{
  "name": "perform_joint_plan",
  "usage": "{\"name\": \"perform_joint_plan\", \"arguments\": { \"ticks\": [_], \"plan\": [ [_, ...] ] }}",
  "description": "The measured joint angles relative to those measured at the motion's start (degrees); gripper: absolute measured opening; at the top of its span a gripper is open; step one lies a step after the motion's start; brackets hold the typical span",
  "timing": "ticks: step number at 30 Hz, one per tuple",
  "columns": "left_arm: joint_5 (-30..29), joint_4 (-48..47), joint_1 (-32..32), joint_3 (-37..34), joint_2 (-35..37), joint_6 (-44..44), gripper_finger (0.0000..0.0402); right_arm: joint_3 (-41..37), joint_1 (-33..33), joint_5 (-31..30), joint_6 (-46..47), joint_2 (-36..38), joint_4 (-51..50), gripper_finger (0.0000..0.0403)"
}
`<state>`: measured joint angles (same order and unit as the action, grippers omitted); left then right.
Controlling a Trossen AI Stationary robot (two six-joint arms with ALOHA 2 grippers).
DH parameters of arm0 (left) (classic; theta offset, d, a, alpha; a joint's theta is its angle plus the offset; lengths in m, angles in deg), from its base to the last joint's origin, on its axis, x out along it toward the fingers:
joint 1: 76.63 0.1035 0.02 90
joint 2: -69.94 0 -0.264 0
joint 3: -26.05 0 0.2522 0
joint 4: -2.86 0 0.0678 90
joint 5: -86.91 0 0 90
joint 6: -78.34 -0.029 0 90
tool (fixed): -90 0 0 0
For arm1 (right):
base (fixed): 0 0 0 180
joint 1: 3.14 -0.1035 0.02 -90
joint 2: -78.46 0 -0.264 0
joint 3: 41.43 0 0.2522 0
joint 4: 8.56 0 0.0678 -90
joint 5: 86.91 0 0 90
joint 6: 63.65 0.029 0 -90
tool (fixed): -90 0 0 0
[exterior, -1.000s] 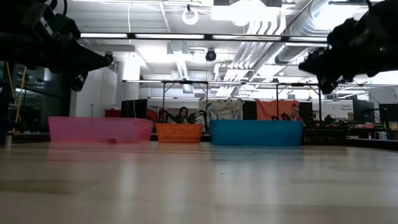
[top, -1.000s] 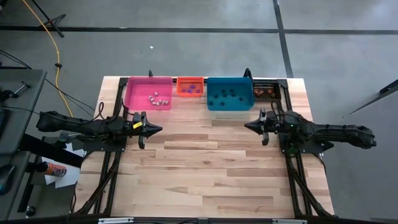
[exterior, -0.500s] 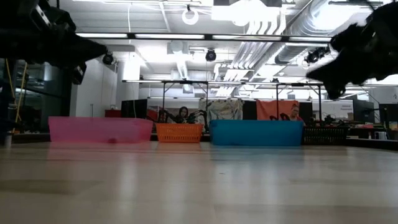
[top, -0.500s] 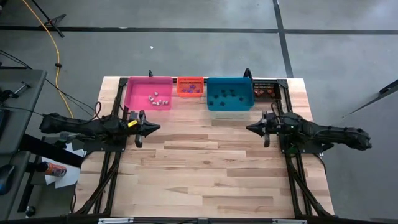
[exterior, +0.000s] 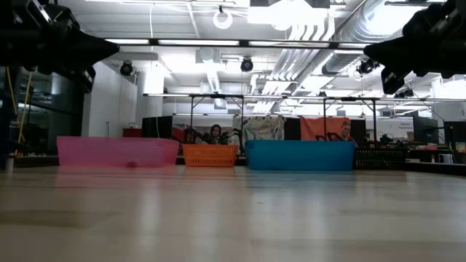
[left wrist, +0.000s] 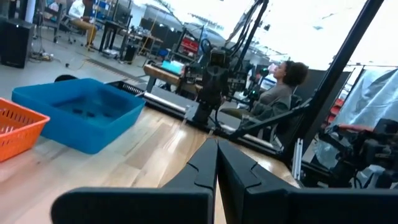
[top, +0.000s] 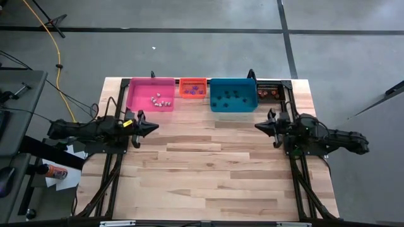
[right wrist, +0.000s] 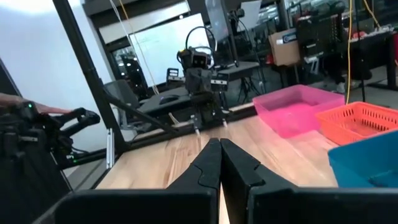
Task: Sort Halloween decoration
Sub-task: Return to Home Position
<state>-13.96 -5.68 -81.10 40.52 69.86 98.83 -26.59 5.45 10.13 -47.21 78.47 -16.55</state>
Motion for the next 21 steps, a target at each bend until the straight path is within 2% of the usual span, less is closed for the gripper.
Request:
{"name": "perform_joint_plan", "arguments": {
  "ticks": [21],
  "plan": [
    [0.0,0.15,-0.07,0.0,-0.17,-0.16,0.0001,-0.07,-0.85,-0.02,0.0,-1.03,-4.29,0.0]
  ]
}}
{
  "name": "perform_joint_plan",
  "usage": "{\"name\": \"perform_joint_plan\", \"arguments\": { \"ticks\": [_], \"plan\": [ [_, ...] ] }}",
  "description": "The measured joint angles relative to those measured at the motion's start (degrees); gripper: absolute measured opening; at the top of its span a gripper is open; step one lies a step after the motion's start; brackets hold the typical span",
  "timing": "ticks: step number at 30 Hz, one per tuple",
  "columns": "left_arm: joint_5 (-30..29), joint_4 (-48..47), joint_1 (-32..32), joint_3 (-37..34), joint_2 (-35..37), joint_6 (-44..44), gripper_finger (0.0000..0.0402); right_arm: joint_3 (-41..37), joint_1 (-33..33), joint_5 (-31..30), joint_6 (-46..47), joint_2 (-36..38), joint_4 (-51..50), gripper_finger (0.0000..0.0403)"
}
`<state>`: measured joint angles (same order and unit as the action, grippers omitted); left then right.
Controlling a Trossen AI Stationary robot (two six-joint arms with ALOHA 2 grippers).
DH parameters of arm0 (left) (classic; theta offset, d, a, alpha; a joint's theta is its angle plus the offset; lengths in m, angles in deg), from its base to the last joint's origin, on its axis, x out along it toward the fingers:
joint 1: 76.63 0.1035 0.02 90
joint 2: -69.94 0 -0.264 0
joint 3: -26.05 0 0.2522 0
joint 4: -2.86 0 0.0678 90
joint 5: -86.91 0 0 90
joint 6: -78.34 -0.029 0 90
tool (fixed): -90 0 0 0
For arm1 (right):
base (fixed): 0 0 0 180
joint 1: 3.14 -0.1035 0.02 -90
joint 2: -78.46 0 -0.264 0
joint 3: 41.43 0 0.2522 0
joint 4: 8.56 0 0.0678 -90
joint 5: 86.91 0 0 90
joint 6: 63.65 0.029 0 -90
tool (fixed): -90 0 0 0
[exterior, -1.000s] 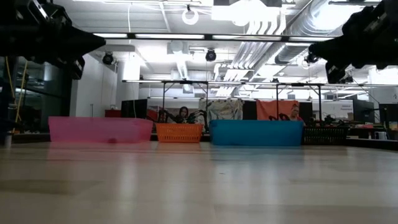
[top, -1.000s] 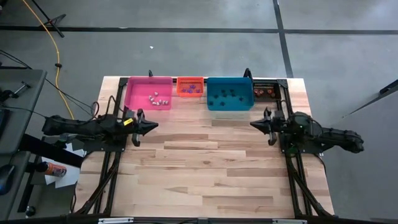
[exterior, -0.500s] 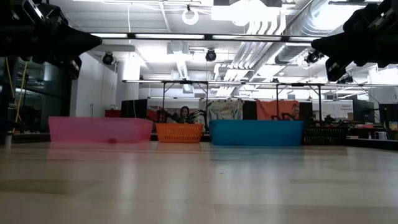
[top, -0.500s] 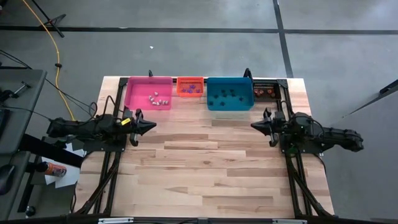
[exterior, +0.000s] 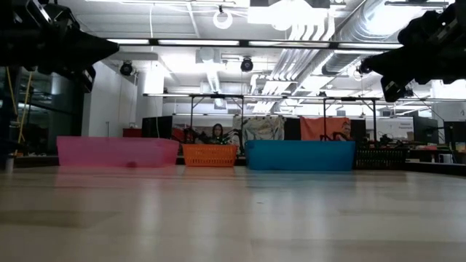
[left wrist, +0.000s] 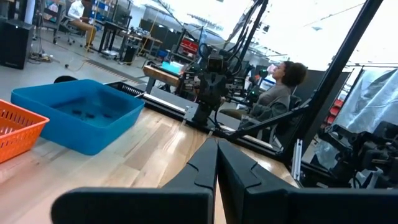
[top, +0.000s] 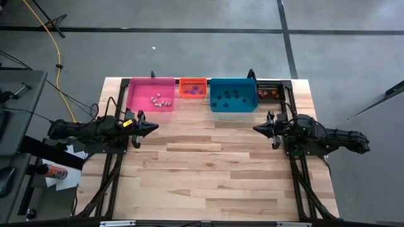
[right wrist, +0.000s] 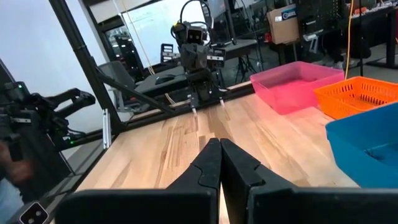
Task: Sort Halloween decoration
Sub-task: Return to Home Position
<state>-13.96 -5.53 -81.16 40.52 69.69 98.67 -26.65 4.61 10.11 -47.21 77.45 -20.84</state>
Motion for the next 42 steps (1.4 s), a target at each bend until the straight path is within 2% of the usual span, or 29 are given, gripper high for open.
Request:
{"name": "perform_joint_plan", "arguments": {
  "ticks": [42],
  "plan": [
    [0.0,0.01,-0.02,0.0,0.0,0.06,0.0001,0.0,0.0,-0.03,0.0,-0.02,-0.82,0.0]
  ]
}}
